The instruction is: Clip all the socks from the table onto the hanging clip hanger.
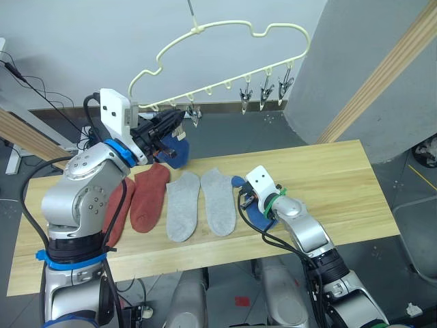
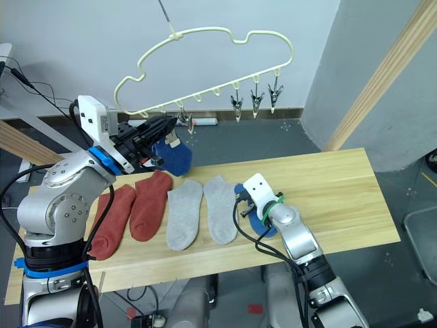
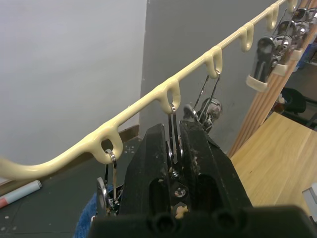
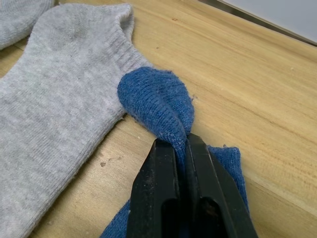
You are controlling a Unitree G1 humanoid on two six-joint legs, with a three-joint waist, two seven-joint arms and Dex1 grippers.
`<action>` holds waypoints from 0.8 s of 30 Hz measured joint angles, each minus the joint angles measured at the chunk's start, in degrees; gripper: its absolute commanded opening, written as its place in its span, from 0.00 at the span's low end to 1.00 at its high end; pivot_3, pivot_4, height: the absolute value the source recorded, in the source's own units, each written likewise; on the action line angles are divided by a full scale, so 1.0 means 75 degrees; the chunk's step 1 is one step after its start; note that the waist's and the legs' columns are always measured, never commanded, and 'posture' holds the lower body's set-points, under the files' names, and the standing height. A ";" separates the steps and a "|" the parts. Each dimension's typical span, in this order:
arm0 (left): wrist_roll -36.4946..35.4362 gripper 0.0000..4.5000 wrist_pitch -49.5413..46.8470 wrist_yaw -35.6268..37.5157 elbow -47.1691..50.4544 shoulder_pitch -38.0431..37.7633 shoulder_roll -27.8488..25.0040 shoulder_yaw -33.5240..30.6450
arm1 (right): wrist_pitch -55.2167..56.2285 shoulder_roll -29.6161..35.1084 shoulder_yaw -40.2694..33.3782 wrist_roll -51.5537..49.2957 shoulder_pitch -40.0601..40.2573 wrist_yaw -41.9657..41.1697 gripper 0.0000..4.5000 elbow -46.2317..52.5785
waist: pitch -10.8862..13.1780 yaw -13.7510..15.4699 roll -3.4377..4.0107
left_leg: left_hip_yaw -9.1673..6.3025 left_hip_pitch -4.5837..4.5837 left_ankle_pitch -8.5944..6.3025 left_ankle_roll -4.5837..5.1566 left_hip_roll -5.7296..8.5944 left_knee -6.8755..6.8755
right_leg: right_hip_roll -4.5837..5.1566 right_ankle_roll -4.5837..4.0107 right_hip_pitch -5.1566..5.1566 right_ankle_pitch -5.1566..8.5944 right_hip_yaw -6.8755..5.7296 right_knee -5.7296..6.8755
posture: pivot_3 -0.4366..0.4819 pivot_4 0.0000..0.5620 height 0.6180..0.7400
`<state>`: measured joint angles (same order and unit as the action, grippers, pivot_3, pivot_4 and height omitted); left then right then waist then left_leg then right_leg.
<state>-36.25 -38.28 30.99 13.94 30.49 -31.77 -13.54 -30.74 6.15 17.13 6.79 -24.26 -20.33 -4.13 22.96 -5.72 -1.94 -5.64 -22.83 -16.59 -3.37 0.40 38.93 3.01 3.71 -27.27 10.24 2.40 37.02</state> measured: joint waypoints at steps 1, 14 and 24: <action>-0.0081 0.02 -0.0064 0.0003 0.0000 0.0005 -0.0009 -0.0037 | 0.0059 -0.0001 0.0034 0.0010 -0.0010 -0.0001 0.00 0.0122 | 0.0000 -0.0002 0.0000 | 0.0001 -0.0001 0.0000 0.0000 0.0000 0.0000 | 0.0000 0.0000 -0.0001 0.0000 0.0000 0.0000 | 0.35 0.71 1.00; -0.0632 0.02 -0.0767 -0.0207 0.0148 0.0154 -0.0073 -0.0150 | 0.2761 -0.0865 0.0707 0.0468 -0.0596 0.0766 0.00 -0.0218 | 0.0000 0.0024 0.0000 | -0.0001 -0.0005 0.0000 -0.0001 0.0002 -0.0001 | 0.0003 -0.0001 -0.0003 -0.0001 -0.0001 -0.0006 | 0.35 0.70 1.00; -0.0874 0.02 -0.0985 -0.0385 0.0253 0.0135 -0.0065 -0.0171 | 0.4363 -0.1411 0.0623 0.0479 -0.1091 0.1212 0.00 -0.1171 | 0.0000 0.0030 0.0000 | -0.0002 -0.0005 0.0000 -0.0001 0.0000 -0.0003 | 0.0002 -0.0002 -0.0005 -0.0001 -0.0002 -0.0004 | 0.35 0.70 1.00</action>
<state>-42.81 -45.66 28.11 15.84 31.50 -32.26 -14.82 1.98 -4.44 21.81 10.39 -32.44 -11.24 -12.92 22.96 -5.50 -1.94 -5.65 -22.87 -16.59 -3.38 0.41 38.91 3.02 3.69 -27.31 10.24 2.39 36.99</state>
